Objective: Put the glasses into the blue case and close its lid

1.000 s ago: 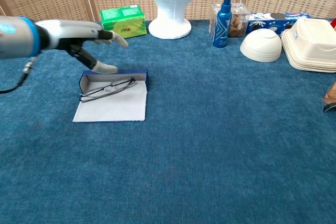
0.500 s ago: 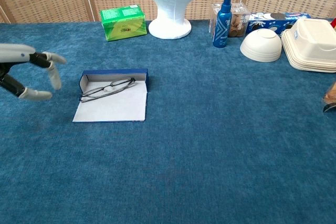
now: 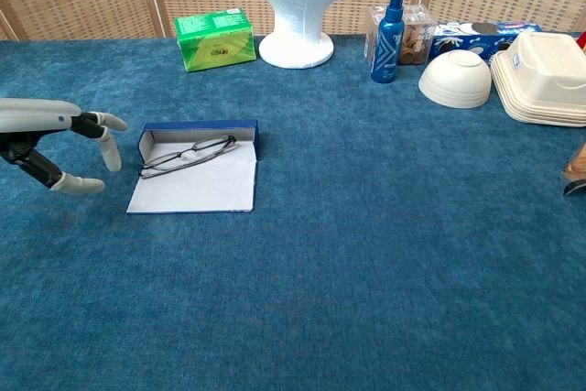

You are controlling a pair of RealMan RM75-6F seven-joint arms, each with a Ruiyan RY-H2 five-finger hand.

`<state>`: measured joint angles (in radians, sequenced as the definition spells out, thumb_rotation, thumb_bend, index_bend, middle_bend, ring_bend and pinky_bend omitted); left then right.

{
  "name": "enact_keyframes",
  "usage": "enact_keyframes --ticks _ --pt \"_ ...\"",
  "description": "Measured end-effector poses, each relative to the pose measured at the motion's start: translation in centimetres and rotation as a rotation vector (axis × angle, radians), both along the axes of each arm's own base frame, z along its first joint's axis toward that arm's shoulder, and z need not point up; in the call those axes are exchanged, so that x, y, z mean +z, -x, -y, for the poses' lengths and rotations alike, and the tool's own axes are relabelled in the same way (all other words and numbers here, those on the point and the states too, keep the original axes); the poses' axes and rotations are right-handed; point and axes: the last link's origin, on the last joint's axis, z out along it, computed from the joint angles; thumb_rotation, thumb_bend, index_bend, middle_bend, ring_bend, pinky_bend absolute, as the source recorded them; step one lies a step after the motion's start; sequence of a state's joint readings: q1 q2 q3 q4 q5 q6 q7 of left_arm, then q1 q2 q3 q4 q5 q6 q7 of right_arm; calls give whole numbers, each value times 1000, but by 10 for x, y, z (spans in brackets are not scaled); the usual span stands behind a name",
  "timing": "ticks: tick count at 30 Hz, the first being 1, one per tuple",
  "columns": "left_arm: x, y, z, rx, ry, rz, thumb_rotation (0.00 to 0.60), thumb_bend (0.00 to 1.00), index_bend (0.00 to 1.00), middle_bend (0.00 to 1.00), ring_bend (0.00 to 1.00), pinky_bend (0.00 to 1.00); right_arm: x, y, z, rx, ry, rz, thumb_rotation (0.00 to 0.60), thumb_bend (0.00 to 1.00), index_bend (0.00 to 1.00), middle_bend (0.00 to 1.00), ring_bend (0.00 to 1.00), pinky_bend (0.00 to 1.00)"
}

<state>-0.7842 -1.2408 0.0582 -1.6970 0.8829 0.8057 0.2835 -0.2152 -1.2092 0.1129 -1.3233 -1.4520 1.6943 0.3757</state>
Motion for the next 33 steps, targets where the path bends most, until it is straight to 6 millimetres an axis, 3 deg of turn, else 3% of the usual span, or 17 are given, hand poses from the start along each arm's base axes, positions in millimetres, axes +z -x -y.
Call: enact_keyframes --ticks 14,28,33 --pt "-21 -11 -17 10 2 -29 373 302 298 0 0 0 5 3 -8 -14 23 0 583 263 0 129 0 160" --pt "-33 -23 -18 4 -3 33 373 301 175 0 0 0 9 5 -15 -22 37 -2 589 261 0 129 0 162" --pt "-33 -25 -19 9 -1 47 366 301 237 0 0 0 11 4 -17 -22 44 -2 588 262 0 129 0 162"
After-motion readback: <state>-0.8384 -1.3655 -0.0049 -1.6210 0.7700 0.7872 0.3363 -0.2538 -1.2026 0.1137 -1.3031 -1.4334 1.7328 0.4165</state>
